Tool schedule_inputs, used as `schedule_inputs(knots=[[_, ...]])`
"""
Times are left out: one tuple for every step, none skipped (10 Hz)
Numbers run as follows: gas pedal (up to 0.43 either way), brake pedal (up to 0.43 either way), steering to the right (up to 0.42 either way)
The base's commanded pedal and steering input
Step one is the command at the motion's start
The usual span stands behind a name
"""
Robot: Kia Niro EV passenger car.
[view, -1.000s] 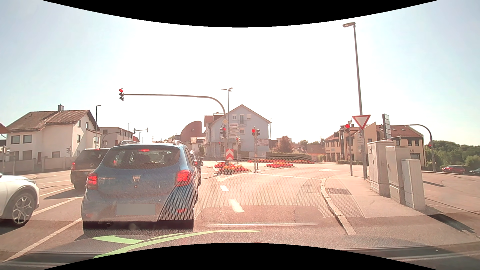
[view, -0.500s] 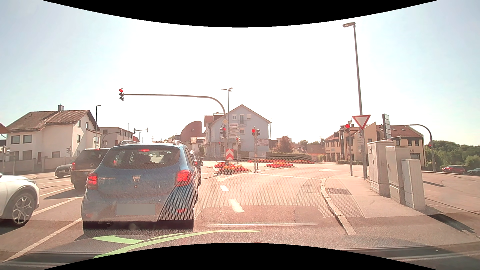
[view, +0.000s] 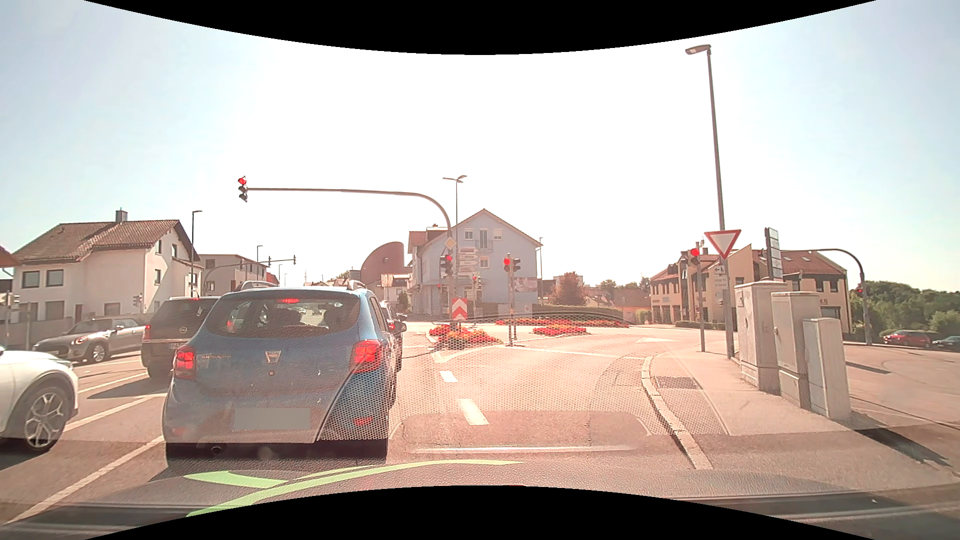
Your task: Follow the waypoints while adhering to traffic rules and regulations
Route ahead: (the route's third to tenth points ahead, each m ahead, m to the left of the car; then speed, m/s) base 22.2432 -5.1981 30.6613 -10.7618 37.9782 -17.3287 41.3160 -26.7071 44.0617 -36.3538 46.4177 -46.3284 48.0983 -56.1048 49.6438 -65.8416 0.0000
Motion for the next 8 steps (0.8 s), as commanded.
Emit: schedule_inputs(knots=[[0.0,0.372,0.073],[0.0,0.372,0.073],[0.0,0.372,0.073],[0.0,0.372,0.073],[0.0,0.372,0.073],[0.0,0.372,0.073],[0.0,0.372,0.073],[0.0,0.372,0.073]])
